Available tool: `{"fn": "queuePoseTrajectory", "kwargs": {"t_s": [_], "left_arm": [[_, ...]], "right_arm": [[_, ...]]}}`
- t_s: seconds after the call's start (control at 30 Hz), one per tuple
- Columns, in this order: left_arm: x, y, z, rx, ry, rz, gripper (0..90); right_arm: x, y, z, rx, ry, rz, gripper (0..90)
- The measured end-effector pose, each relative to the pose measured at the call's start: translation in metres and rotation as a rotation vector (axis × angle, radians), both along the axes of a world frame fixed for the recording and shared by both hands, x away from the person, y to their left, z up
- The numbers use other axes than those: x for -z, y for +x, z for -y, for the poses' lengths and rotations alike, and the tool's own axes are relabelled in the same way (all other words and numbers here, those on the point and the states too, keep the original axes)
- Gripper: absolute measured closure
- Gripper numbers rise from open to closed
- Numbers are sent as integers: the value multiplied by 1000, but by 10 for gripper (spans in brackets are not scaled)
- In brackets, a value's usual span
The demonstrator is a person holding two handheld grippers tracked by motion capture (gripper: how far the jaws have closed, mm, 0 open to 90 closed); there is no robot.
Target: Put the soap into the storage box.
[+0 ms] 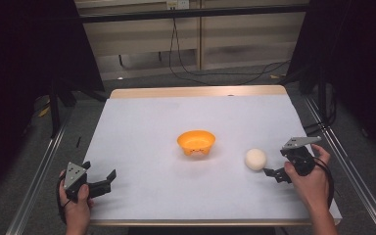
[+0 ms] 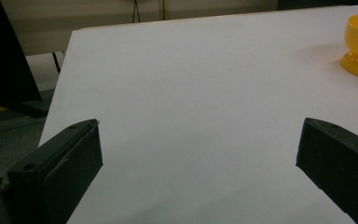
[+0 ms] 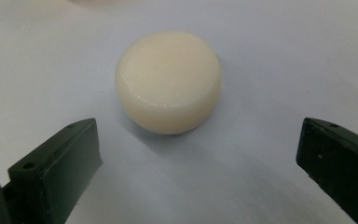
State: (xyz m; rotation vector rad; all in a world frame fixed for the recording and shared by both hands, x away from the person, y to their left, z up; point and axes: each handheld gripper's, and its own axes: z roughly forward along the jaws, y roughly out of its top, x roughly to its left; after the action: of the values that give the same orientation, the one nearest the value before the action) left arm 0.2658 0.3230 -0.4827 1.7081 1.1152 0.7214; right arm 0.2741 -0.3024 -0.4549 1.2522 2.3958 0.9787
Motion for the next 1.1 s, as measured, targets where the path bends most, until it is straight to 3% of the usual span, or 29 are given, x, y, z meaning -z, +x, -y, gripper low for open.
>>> {"fn": "queuePoseTrajectory", "kwargs": {"t_s": [1.1], "left_arm": [[0,0,-1,3,10,5,0]], "right_arm": [[-10,32,-30,-52,-14,-21,0]]}}
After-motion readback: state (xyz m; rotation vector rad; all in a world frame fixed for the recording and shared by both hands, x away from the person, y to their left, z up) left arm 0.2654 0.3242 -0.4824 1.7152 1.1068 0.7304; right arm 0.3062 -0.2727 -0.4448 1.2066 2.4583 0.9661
